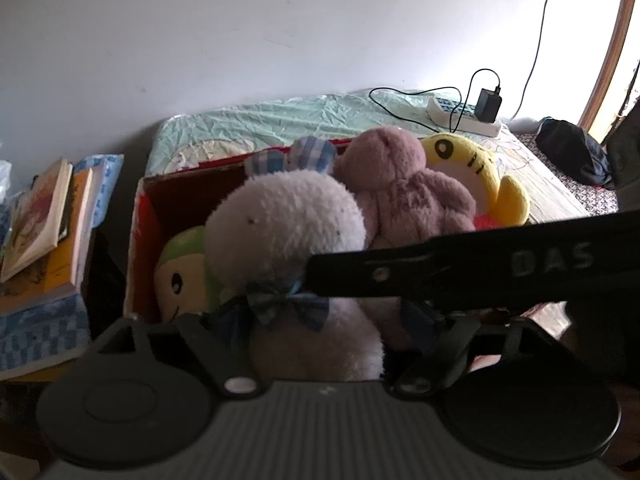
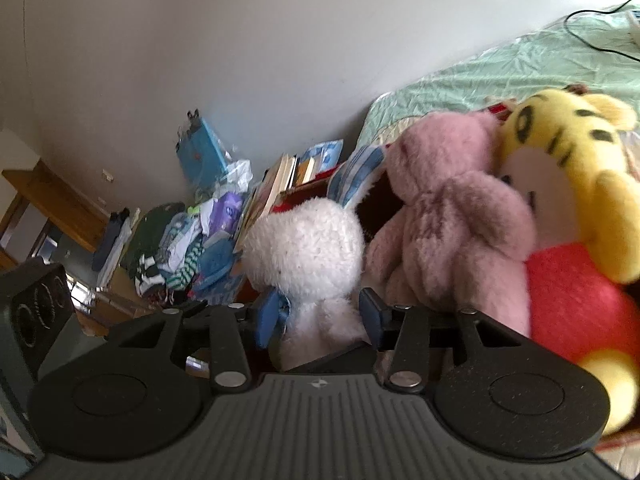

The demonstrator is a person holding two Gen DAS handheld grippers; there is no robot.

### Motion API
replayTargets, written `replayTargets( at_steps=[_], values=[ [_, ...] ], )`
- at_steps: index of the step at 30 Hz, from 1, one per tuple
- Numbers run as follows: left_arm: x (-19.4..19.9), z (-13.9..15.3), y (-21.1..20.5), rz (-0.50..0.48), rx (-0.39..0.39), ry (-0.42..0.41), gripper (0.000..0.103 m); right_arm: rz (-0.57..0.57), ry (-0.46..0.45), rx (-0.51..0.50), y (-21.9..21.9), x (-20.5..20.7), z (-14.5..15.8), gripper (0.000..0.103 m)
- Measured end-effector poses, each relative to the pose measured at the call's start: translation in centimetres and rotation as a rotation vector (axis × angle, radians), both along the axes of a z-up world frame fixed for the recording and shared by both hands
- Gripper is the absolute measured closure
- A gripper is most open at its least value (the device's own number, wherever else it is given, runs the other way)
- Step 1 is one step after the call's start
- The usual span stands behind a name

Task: Organize objects
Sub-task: 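Lower the bunny into the box beside the green plush, open right gripper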

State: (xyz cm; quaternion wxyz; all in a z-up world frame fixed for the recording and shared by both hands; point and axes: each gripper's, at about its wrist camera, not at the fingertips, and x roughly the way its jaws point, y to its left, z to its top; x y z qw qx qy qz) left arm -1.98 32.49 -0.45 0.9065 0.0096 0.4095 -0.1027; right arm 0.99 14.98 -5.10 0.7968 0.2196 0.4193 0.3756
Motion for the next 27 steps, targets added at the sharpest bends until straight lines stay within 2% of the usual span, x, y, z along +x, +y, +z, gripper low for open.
replayTargets(
  at_steps=[8,15,19,24,27],
  values=[
    [-0.2,0.5,-0.5,0.066,0.056,0.057,0.018,-0.112,-0.039,-0.080,-1.1,-1.6,1.4,0.052],
    [-1.6,1.6,-1.1,0.102,0.092,0.039,0.011,-0.197,-0.098,-0.230,-1.0,-3.3,2.7,0.052],
    [-2.4,2.1,-1.5,0.120,0.124,0.035,0.010,-0.235,-0.123,-0.285,-1.5,-4.2,3.1,0.052],
    [-3.2,2.1,-1.6,0.152,0.136,0.069,0.009,-0.273,-0.158,-0.363,-1.3,-5.5,3.7,0.052],
    [-3.9,2.3,-1.9,0.168,0.156,0.066,0.003,-0.288,-0.167,-0.378,-1.5,-6.1,4.0,0.052]
  ],
)
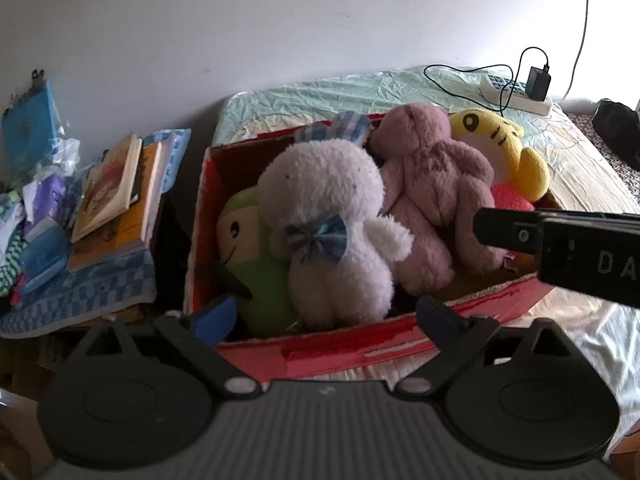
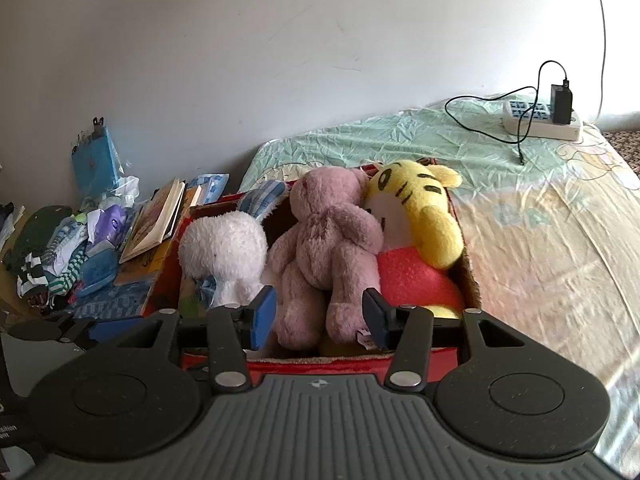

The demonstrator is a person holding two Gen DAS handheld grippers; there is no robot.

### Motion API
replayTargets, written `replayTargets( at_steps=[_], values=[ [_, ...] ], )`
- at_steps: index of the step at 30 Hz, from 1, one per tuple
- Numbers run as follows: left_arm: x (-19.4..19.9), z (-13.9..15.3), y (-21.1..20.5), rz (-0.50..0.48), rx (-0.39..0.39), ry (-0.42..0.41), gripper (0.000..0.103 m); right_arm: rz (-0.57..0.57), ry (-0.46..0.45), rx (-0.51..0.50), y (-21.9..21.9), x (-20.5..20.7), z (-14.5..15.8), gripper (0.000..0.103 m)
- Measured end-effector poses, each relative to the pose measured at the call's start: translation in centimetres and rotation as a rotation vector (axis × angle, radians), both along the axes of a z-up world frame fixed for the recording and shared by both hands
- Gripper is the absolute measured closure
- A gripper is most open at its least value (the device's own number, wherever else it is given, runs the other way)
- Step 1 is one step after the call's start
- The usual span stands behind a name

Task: Organize objects
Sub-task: 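Lower the bunny into the box beside the green plush, open right gripper, then pull the right gripper back up away from the filled box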

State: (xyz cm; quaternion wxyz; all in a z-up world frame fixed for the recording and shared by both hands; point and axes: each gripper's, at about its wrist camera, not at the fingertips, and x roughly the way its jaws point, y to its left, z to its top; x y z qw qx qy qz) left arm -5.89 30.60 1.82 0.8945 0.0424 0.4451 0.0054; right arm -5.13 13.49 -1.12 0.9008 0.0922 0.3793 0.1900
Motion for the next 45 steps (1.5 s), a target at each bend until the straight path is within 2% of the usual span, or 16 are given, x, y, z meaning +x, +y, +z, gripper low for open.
replayTargets(
  at_steps=[6,13,25,45],
  values=[
    [-1.1,0.2,-0.5,0.013,0.007,0.007,0.002,-0.033,0.016,-0.027,-0.4,-1.3,0.0,0.052],
    [-1.9,-0.8,-1.3,0.021,0.031,0.067,0.001,-0.054,0.014,-0.060,-0.7,-2.8,0.2,0.052],
    [-2.4,-1.6,-1.7,0.060,0.057,0.096,0.001,-0.086,0.032,-0.107,-1.1,-4.1,-0.6,0.052],
    [-2.0,-0.9,-1.0,0.105,0.081,0.076,0.001,-0.120,0.038,-0.140,-1.0,-4.3,-0.5,0.050]
  ],
)
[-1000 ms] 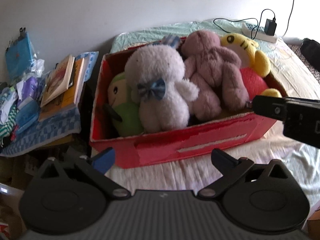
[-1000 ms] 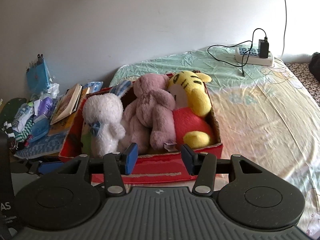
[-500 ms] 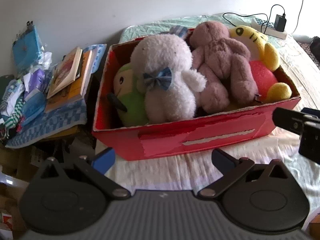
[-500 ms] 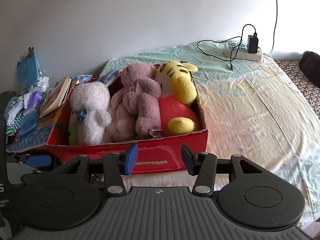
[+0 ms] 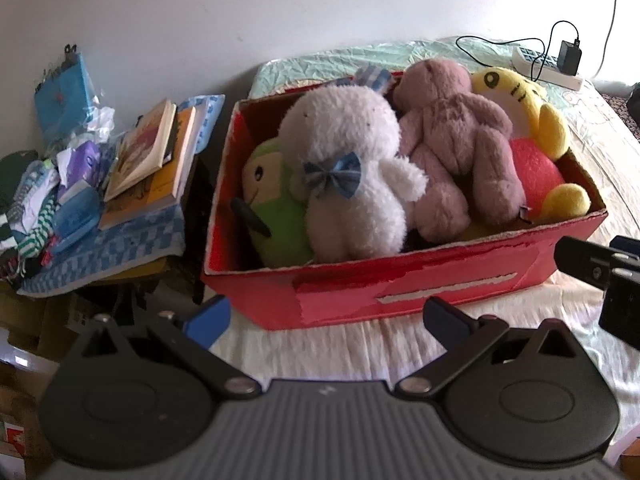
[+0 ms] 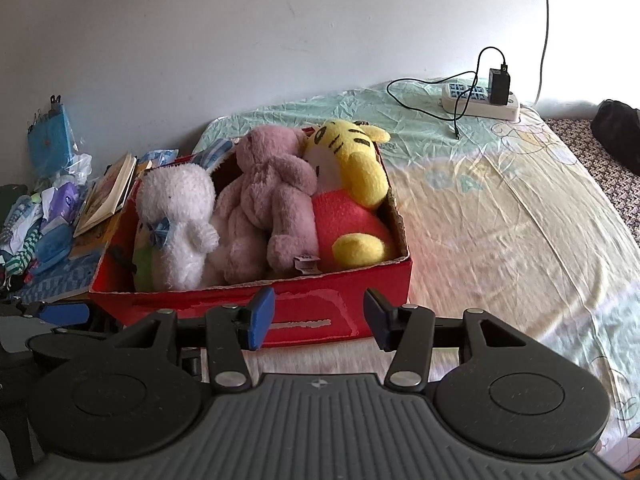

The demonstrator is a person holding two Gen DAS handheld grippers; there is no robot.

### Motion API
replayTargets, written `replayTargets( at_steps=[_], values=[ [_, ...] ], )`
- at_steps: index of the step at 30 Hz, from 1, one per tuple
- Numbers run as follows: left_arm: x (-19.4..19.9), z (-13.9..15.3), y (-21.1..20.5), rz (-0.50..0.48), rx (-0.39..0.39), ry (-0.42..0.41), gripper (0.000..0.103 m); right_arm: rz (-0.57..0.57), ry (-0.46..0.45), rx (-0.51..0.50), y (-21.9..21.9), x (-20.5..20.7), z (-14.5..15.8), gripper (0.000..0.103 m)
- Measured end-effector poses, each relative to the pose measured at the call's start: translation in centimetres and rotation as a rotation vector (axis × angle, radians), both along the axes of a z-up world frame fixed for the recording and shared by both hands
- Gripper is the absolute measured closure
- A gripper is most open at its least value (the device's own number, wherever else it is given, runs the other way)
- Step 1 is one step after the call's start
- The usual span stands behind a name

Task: Organize objects

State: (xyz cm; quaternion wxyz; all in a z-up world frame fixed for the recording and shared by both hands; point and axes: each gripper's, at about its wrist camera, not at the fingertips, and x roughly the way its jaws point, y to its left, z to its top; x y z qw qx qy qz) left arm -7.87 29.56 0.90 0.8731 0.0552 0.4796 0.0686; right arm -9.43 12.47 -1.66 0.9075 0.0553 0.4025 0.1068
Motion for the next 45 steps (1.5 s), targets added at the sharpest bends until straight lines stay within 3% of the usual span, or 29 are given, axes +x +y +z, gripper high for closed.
replayTargets(
  at_steps=[15,30,45],
  values=[
    [1.4,2.0,0.5,0.012,0.060,-0.058,0.000,-0.023,-0.069,-0.010,0.3,1.5,2.4,0.046],
    [2.1,1.4,1.1,0.061,0.032,-0.045,0.000,-0.065,-0.050,-0.066,1.0,3.4,1.8,0.043],
    [3.2,0.7,2.5,0.095,0.007,-0.034,0.000,-0.072,-0.041,-0.100,2.1,4.9,1.2,0.033]
  ],
)
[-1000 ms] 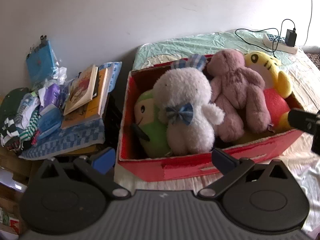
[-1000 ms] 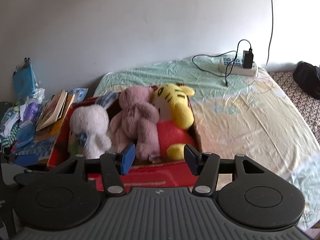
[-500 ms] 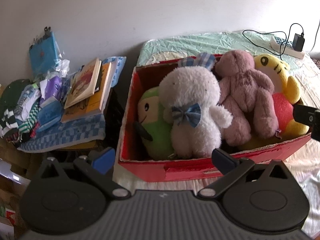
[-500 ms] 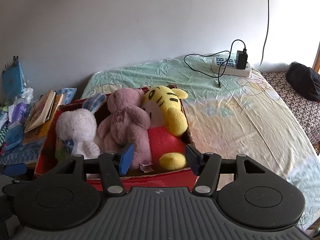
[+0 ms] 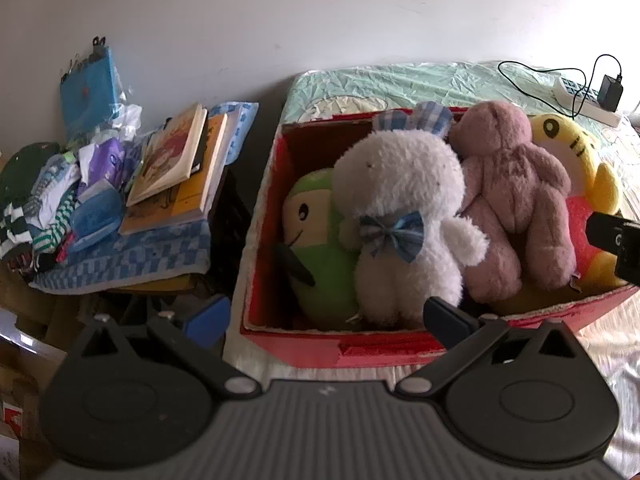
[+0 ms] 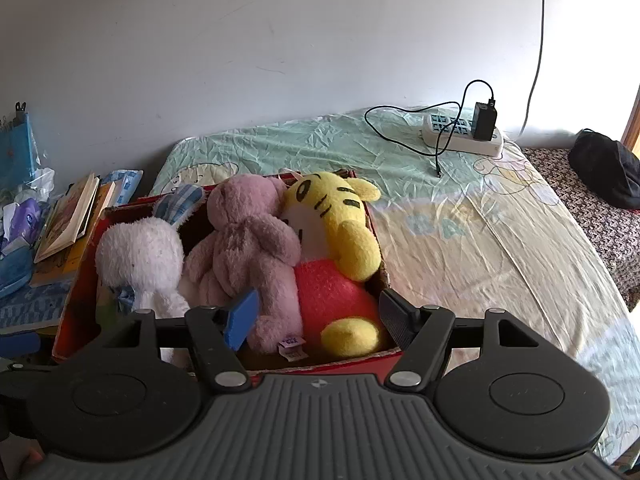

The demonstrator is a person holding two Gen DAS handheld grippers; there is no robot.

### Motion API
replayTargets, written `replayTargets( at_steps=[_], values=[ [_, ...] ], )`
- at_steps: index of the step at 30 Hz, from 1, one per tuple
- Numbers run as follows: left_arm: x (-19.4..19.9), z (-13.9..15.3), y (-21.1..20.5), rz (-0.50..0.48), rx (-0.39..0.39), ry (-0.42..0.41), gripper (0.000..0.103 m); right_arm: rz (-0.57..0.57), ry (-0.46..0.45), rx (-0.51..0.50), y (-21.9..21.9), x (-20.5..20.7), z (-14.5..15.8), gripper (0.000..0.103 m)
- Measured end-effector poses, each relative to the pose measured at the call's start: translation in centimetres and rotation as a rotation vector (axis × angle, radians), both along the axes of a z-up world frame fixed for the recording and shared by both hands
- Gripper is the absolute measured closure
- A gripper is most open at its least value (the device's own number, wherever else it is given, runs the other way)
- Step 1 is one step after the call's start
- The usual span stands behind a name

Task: Organize objects

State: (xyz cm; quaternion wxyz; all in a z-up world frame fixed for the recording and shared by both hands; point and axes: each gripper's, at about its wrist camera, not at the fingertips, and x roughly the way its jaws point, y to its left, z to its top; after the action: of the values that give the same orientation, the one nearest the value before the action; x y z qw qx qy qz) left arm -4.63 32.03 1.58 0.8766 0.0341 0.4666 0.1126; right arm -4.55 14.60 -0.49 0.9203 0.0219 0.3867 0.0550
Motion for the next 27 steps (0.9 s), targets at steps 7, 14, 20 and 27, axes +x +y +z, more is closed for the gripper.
replayTargets(
  at_steps=[7,14,20,27],
  values=[
    [0.6,-0.1,0.5,-0.001,-0.017,-0.006,0.000,0.004,0.004,-0.008,0.5,0.6,-0.2,0.033],
    [1.0,-0.1,0.5,-0.009,-0.010,-0.021,0.000,0.008,0.005,-0.012,0.8,1.0,-0.3,0.033],
    [1.3,-0.1,0.6,-0.021,-0.011,-0.035,0.000,0.013,0.003,0.002,0.8,1.3,-0.3,0.033],
    [1.4,-0.2,0.7,-0.032,-0.012,-0.041,0.000,0.000,0.008,0.011,0.6,1.4,-0.4,0.033]
  ],
)
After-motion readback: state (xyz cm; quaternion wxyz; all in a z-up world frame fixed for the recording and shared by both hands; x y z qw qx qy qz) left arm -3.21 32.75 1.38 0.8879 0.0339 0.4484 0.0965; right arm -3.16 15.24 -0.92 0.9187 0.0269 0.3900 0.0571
